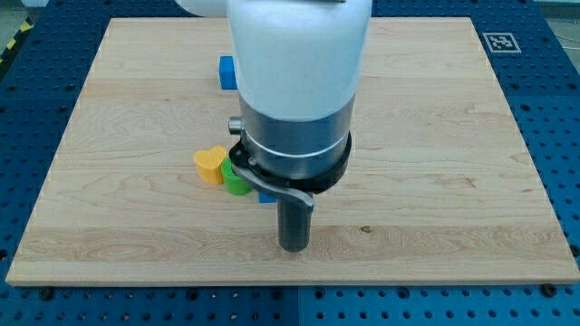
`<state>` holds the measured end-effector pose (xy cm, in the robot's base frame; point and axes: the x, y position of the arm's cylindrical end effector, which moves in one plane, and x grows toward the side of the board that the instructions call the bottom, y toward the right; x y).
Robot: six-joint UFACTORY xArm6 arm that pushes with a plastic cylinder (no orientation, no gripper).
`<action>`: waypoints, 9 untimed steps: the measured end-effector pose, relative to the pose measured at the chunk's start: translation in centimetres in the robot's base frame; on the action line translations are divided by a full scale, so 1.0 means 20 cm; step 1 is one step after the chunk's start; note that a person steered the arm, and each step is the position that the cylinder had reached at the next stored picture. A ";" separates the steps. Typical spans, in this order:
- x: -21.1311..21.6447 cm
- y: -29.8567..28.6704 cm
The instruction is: Place your arm below the blue triangle
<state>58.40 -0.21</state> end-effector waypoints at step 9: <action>-0.04 -0.16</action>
